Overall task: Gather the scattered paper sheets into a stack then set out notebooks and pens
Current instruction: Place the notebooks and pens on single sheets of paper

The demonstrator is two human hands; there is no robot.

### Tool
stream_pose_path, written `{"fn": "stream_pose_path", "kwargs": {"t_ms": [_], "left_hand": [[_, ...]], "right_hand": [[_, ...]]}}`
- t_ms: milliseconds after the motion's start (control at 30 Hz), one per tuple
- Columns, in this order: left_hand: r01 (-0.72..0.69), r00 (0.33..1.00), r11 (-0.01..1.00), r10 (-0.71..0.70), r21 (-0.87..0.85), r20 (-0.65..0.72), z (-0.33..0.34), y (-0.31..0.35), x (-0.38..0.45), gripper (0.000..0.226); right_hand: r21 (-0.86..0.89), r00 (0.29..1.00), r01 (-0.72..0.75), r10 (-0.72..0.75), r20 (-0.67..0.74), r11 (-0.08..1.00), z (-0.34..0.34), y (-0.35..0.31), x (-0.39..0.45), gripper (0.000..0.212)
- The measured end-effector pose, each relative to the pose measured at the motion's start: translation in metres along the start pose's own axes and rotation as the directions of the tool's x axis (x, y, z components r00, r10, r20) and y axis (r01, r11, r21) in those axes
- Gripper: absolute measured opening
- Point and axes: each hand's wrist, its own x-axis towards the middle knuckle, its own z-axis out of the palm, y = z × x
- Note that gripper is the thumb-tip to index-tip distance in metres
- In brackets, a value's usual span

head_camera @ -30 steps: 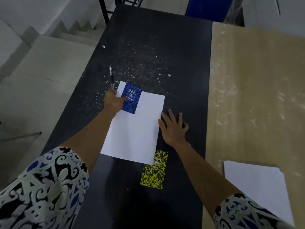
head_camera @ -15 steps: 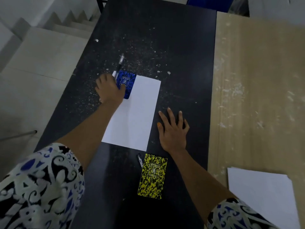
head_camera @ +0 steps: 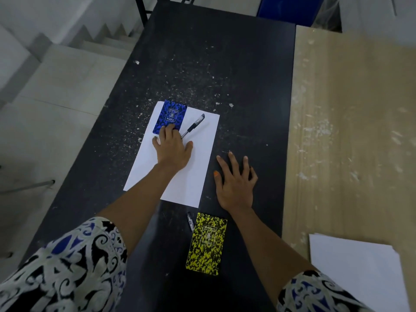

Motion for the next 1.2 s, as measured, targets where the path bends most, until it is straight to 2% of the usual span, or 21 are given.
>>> {"fn": "stream_pose_path", "kwargs": {"t_ms": [233,533,833,967,1200], "left_hand": [[0.164,0.969,0.986,-0.164,-0.015,-0.188,-0.008,0.023,0.007,0.034],[0.162,0.982,0.984,-0.153,0.079,-0.114,0.003,0.018,0.013,0.031],[0.135,0.980,0.990,-0.126,0.048,-0.155,0.008,0.017,0.014,0.036],[0.088,0.980,0.995,-0.079,0.040,-0.180,0.008,0.020,0.015,0.030],[0.106,0.987,0.988,-0.091,0.110,-0.135,0.008,0.026,0.019,0.031]], "right_hand": [[0.014,1.000,-0.003,0.003,-0.005,1.000,0.000,0.000,0.000,0.049],[0.021,1.000,-0.007,0.008,-0.016,1.000,0.000,-0.001,0.000,0.049],[0.037,1.000,-0.010,0.011,-0.017,0.999,-0.001,-0.001,0.000,0.050],[0.037,1.000,-0.012,0.013,-0.017,0.999,0.000,-0.002,-0.001,0.050],[0.035,1.000,-0.015,0.015,-0.009,0.999,0.000,-0.001,0.000,0.050]]}}
